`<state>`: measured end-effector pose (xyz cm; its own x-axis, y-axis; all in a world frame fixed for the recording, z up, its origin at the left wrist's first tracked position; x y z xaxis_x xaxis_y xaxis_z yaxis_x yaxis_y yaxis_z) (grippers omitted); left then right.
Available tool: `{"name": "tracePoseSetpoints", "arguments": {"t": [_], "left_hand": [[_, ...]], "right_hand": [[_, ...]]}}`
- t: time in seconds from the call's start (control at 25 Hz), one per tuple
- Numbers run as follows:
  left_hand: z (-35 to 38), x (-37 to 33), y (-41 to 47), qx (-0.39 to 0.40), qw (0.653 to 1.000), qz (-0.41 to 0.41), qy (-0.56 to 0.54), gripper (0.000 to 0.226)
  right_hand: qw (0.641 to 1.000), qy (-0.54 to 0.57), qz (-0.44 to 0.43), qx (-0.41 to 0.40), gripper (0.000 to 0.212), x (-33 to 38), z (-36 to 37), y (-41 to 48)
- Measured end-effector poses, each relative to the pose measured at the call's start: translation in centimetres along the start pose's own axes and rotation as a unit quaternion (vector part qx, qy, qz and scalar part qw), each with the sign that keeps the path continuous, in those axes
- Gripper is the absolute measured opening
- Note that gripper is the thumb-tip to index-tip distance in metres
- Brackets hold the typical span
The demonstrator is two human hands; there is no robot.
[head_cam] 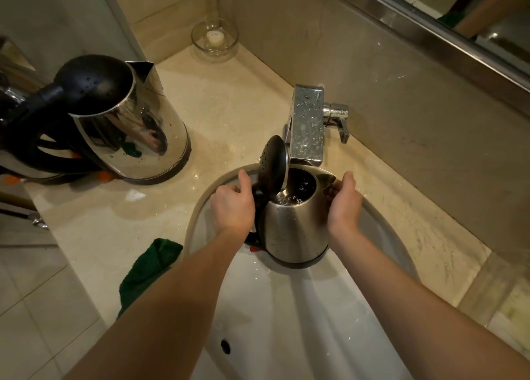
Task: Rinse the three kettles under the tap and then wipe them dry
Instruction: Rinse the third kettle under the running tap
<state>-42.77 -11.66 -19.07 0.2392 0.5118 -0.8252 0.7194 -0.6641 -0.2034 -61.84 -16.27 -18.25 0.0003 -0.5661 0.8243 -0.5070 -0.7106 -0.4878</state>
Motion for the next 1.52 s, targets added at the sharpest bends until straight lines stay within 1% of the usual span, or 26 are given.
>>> {"name": "tracePoseSetpoints", "arguments": {"t": [0.12, 0.32, 0.44, 0.56, 0.68, 0.76, 0.84, 1.0, 1.24, 1.36, 1.52], "left_hand": [[-0.3, 0.2, -0.3, 0.009, 1.0, -0.018, -0.011, 0.058], [-1.5, 0.1, -2.0, 0.038, 0.997, -0.069, -0.023, 0.052], [-2.2, 0.3, -2.4, 0.049, 0.996, -0.071, -0.012, 0.052], [-3.3, -0.2, -2.6, 0.059, 0.997, -0.05, -0.013, 0.054], [-5.1, -1.2, -2.8, 0.065, 0.997, -0.03, 0.014, 0.055], [-6.5, -2.3, -2.9, 0.078, 0.997, -0.018, -0.007, 0.056], [-8.2, -3.7, -3.1, 0.076, 0.997, 0.0, -0.034, 0.058], [-12.2, -5.6, -2.4, 0.07, 0.996, 0.032, -0.035, 0.062], [-19.0, -5.9, 0.0, 0.074, 0.993, 0.084, -0.042, 0.061], [-22.7, -5.6, 1.5, 0.074, 0.99, 0.111, -0.039, 0.061], [-26.7, -4.6, 3.8, 0.083, 0.985, 0.146, -0.035, 0.063]], "right_hand": [[0.999, 0.028, 0.031, -0.01, 0.049, -0.2, 0.1, -0.5], [0.991, 0.106, 0.059, -0.054, 0.041, -0.5, -0.3, -2.6], [0.989, 0.118, 0.051, -0.071, 0.039, -0.6, -0.5, -3.7], [0.985, 0.14, 0.046, -0.086, 0.041, -0.4, -1.2, -4.7], [0.983, 0.157, 0.04, -0.087, 0.043, 0.1, -1.5, -6.2], [0.983, 0.156, 0.028, -0.097, 0.043, 1.0, -1.8, -7.6], [0.981, 0.162, 0.015, -0.106, 0.043, 2.1, -1.9, -8.9], [0.977, 0.181, 0.01, -0.115, 0.043, 3.8, -1.3, -12.2], [0.967, 0.231, 0.013, -0.111, 0.045, 4.8, 2.3, -17.7], [0.965, 0.247, -0.007, -0.088, 0.043, 5.4, 4.7, -20.6], [0.966, 0.252, -0.013, -0.063, 0.047, 6.1, 8.2, -23.5]]}}
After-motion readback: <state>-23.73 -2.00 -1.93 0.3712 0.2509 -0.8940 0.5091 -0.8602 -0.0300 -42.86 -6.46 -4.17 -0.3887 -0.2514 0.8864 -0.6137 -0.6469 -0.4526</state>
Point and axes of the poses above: each hand's wrist, its own y-axis towards the middle knuckle, its own z-axis out of the palm, x = y × z, the point moved 4 cm from there along y, towards the middle knuckle, and after that the axes turned 8 degrees about -x, right-handed, at the moved point
